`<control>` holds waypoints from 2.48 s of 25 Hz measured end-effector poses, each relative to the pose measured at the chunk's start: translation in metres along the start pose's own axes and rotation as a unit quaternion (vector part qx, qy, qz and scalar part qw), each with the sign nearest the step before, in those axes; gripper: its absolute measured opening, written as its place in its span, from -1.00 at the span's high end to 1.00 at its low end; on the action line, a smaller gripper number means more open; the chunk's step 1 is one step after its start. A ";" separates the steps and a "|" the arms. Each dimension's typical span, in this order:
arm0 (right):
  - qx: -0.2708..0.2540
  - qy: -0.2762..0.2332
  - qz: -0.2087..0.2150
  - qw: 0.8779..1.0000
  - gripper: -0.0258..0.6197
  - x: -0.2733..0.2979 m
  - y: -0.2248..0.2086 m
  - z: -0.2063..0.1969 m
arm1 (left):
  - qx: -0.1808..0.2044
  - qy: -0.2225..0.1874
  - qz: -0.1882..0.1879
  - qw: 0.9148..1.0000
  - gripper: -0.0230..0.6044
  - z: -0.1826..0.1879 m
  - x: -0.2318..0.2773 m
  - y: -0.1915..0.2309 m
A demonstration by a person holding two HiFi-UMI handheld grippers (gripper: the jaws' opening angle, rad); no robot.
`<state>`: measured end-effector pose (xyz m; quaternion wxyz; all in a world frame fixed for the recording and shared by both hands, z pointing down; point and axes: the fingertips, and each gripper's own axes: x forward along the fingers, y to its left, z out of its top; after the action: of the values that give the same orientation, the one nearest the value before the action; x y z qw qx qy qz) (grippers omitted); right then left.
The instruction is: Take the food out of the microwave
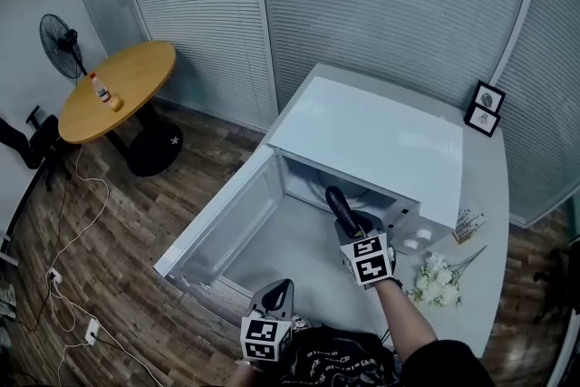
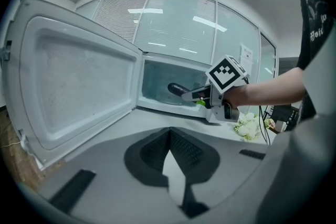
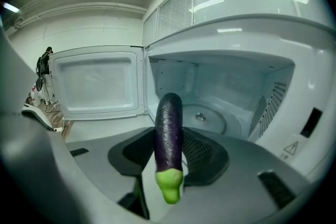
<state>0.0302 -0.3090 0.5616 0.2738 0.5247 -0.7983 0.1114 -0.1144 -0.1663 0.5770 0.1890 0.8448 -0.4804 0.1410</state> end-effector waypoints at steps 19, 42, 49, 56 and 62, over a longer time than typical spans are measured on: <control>0.026 -0.027 -0.020 0.999 0.43 -0.045 0.012 -0.010 | 0.003 -0.021 0.000 1.000 0.90 0.010 0.000 0.000; 0.078 -0.035 -0.054 0.995 0.43 -0.089 0.027 -0.055 | 0.002 -0.061 0.001 0.998 0.90 0.030 -0.001 -0.007; 0.094 -0.037 -0.059 0.993 0.43 -0.102 0.030 -0.068 | 0.016 -0.062 -0.005 0.998 0.90 0.035 0.003 -0.014; 0.107 -0.043 -0.064 0.991 0.43 -0.113 0.031 -0.077 | 0.033 -0.058 -0.005 0.998 0.90 0.033 0.006 -0.019; 0.120 -0.049 -0.061 0.990 0.43 -0.114 0.033 -0.079 | 0.054 -0.050 -0.013 0.997 0.90 0.028 0.011 -0.025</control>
<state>0.0604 -0.1699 0.5673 0.1760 0.6066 -0.7579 0.1632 -0.0862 -0.1757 0.5516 0.1208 0.8659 -0.4697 0.1222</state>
